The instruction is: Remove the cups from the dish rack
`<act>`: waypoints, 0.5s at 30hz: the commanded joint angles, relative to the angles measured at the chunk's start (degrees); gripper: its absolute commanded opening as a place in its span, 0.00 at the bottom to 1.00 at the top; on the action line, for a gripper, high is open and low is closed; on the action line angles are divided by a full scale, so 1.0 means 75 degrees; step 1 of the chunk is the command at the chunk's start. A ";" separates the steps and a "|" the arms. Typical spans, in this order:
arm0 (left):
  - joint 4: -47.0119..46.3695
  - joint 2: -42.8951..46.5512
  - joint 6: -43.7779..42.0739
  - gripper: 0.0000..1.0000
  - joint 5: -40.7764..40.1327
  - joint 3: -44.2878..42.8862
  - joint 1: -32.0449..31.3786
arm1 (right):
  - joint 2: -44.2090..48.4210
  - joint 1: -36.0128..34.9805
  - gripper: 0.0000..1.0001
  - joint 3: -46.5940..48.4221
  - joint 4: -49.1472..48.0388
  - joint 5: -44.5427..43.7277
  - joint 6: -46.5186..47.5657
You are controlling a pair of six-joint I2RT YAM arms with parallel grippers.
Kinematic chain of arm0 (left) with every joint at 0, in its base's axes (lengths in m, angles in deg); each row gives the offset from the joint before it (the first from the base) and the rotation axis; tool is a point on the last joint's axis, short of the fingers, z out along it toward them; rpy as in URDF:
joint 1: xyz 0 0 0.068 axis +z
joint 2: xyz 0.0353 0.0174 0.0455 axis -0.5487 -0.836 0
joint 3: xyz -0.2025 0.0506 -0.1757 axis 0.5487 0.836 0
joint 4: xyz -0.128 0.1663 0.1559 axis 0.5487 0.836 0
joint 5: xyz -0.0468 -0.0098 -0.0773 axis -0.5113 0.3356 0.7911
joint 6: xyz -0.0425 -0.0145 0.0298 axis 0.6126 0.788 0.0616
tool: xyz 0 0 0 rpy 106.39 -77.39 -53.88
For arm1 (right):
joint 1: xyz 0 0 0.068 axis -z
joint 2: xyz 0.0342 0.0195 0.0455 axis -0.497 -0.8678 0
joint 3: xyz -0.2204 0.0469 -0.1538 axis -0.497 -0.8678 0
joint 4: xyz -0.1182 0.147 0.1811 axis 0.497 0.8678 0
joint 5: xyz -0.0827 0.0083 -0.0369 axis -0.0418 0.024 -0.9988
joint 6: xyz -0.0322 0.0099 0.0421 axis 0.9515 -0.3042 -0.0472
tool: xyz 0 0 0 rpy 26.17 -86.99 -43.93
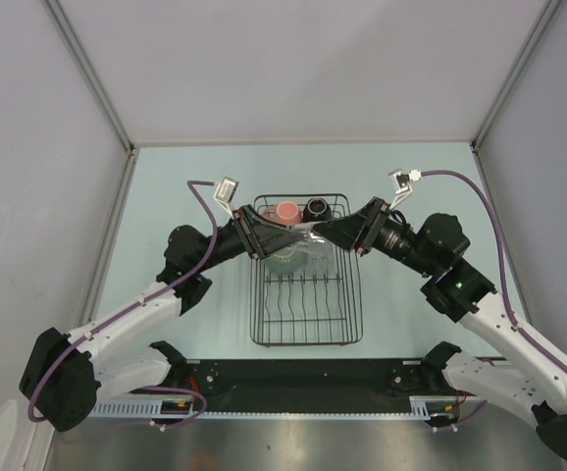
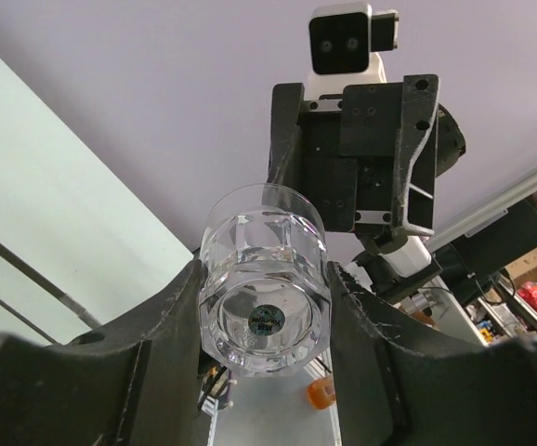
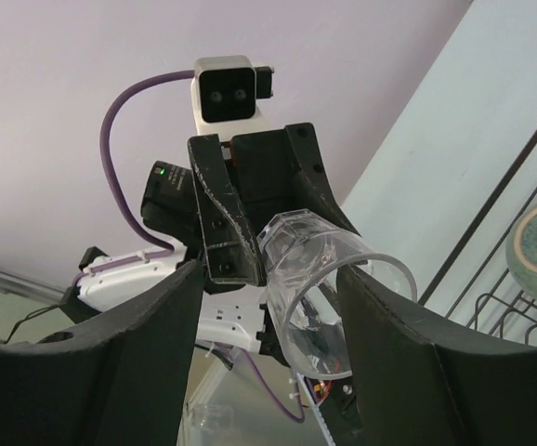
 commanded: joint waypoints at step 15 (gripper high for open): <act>-0.0964 -0.0182 0.0358 0.00 0.0681 -0.0141 0.0044 | -0.0777 -0.0015 0.24 -0.0104 -0.1147 0.0664 -0.0463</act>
